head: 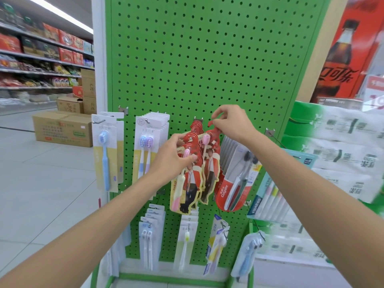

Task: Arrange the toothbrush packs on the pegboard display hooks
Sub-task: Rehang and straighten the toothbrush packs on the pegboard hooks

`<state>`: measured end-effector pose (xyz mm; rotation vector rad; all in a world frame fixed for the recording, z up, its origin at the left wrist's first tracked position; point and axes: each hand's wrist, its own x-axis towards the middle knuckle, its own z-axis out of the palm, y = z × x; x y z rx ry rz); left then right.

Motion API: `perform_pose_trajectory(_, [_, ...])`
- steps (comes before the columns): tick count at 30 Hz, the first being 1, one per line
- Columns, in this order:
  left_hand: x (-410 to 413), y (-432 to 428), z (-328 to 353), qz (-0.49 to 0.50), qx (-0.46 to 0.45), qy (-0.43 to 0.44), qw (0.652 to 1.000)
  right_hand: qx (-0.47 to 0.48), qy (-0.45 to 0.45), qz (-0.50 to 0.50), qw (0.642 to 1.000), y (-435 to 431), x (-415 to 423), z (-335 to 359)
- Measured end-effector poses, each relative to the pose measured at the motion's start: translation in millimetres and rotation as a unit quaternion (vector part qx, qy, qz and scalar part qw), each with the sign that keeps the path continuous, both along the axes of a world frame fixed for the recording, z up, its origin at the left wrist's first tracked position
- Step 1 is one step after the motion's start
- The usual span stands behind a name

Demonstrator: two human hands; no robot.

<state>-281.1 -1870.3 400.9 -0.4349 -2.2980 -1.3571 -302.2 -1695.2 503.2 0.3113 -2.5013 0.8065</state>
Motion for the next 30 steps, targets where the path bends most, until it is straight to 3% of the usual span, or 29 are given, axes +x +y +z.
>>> perform_pose_trajectory(3, [0, 1, 2, 0.002, -0.007, -0.01, 1.0, 0.001, 0.06, -0.017, 0.998, 2, 10, -3])
perform_pose_trajectory(13, [11, 3, -6, 0.066, -0.023, 0.025, 0.997, -0.014, 0.126, 0.004, 0.992, 3, 55, -33])
perform_pose_trajectory(19, [41, 4, -19, 0.116, 0.026, 0.122, 0.985, -0.006, 0.156, 0.013, 0.988, 1, 78, -62])
perform_pose_trajectory(23, [55, 8, -43, -0.007, 0.055, 0.049, 0.997, -0.042, 0.126, 0.035, 0.991, -8, 88, -88])
perform_pose_trajectory(26, [57, 7, -73, -0.03, 0.035, 0.013, 0.999, -0.081, 0.097, 0.053, 0.991, -16, 89, -118])
perform_pose_trajectory(30, [55, -1, -106, -0.087, 0.09, -0.067, 0.99, -0.148, 0.069, 0.065, 0.984, -22, 93, -155])
